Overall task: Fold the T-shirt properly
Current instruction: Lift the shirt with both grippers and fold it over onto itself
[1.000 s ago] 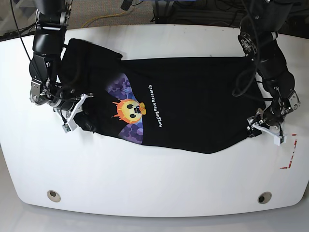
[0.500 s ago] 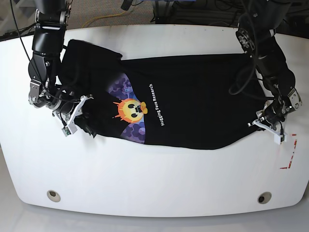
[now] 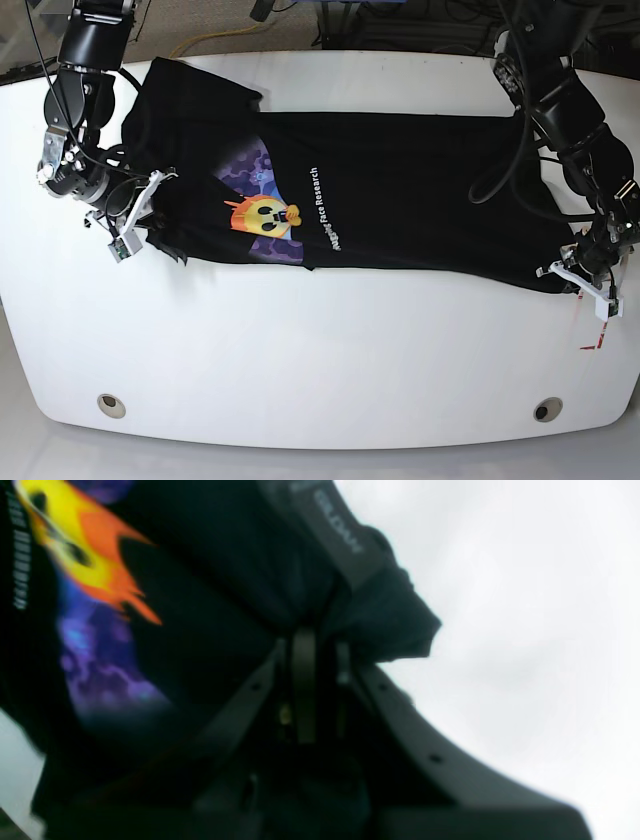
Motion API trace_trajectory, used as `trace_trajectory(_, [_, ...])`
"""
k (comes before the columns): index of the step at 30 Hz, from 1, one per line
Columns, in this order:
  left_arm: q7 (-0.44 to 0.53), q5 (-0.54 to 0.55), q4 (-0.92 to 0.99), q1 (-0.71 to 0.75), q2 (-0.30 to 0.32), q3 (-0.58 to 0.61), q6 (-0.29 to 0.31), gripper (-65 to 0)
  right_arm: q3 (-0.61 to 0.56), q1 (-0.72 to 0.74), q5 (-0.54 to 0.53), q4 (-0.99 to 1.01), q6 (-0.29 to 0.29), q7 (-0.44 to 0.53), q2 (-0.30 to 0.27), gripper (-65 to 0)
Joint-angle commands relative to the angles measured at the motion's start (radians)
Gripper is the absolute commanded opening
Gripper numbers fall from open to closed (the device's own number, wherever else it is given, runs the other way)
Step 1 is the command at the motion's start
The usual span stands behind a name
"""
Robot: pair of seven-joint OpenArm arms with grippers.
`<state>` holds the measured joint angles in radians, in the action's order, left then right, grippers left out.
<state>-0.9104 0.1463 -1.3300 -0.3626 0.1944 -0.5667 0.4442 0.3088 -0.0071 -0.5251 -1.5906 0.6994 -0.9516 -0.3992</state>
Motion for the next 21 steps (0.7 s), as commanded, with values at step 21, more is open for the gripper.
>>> trace_trajectory(21, [-0.075, 0.011, -0.256, -0.232, 0.044, 0.076, -0.003, -64.6, -0.004, 0.399, -0.005, -0.05, -0.001, -0.028, -0.057, -65.0])
